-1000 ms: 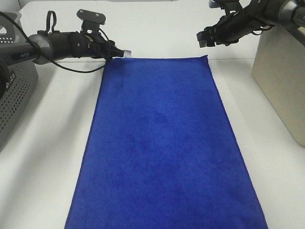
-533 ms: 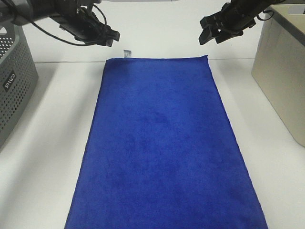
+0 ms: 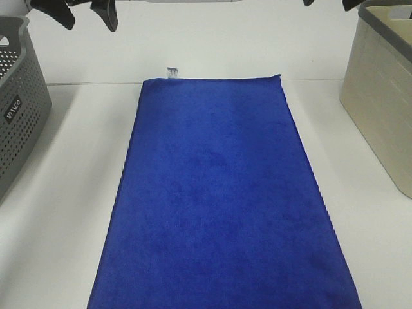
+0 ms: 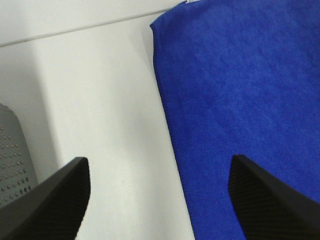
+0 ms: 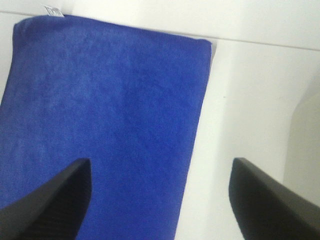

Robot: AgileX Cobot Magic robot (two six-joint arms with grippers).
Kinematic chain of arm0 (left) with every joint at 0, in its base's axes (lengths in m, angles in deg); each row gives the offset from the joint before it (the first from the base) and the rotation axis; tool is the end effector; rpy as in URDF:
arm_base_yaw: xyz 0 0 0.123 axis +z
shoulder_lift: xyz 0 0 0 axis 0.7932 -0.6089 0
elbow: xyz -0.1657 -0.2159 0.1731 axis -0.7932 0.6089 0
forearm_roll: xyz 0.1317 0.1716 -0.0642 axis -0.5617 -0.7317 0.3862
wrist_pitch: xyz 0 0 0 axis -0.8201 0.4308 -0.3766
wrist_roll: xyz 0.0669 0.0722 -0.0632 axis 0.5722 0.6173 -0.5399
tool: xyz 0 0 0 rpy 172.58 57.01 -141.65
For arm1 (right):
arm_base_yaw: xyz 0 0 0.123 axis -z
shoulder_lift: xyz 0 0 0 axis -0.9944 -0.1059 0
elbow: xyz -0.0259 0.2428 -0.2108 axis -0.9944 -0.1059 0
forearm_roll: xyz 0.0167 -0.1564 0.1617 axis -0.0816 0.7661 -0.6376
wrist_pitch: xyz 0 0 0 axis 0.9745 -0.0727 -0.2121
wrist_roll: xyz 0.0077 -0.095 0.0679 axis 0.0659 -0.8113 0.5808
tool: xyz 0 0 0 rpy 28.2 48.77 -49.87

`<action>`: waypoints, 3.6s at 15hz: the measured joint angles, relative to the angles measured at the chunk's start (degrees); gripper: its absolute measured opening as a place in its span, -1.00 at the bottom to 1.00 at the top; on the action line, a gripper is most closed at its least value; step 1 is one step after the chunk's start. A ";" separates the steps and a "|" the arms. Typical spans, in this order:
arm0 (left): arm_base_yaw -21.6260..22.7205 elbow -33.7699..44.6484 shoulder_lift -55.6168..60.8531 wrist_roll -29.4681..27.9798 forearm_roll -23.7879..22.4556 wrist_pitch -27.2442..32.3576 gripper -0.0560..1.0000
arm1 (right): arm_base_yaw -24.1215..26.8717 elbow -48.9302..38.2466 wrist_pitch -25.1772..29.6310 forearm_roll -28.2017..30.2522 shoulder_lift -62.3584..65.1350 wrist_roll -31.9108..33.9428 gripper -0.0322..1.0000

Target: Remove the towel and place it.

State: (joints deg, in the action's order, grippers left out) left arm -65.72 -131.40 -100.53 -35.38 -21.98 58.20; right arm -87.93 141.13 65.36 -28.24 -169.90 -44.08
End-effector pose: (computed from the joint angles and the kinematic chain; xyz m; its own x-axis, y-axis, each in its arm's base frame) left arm 0.4810 -0.1172 0.3125 -0.8692 0.1191 -0.4799 0.1734 0.9823 -0.0703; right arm 0.4764 0.0568 0.3417 -0.8420 -0.0959 -0.5309 -0.2045 0.9674 0.1496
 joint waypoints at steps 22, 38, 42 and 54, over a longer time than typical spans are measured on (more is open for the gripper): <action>12.43 74.54 82.10 -2.75 -7.33 -3.55 0.45 | 0.06 -79.53 0.23 9.91 99.06 8.65 0.53; 12.43 99.41 126.28 1.95 -6.42 -7.05 0.45 | 0.06 -97.35 0.46 10.94 122.50 5.33 0.53; 12.43 99.64 126.39 2.29 -6.25 -7.05 0.45 | 0.06 -99.98 -1.60 10.83 122.50 4.18 0.53; 12.43 99.64 126.39 1.72 -5.56 -7.05 0.45 | 0.06 -102.10 -5.90 9.51 122.50 2.41 0.53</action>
State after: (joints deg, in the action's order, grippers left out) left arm -53.29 -31.76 25.86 -33.66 -27.53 51.16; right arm -87.87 39.03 59.46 -18.73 -47.40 -41.67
